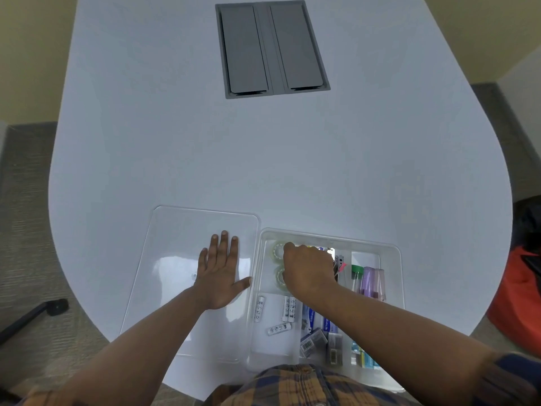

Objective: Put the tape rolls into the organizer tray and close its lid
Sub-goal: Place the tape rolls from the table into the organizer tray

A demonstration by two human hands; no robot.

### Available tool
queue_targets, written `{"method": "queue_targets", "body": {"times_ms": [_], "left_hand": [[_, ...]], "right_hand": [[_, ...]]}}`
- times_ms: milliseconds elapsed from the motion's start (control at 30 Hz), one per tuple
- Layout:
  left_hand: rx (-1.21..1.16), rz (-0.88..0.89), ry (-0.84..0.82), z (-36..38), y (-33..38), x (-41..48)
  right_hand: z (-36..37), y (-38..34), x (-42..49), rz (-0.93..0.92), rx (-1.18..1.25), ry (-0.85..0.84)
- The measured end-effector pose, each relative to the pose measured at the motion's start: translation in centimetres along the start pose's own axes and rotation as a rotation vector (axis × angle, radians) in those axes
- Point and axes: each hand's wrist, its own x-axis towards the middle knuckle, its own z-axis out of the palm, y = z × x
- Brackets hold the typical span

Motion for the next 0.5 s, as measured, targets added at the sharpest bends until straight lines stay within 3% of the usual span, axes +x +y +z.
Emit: {"method": "queue_targets", "body": {"times_ms": [500], "left_hand": [[0.013,-0.029,0.016,-0.21,0.38,-0.10]], "right_hand": [[0.73,0.20,-0.56,0.017,0.085,0.059]]}}
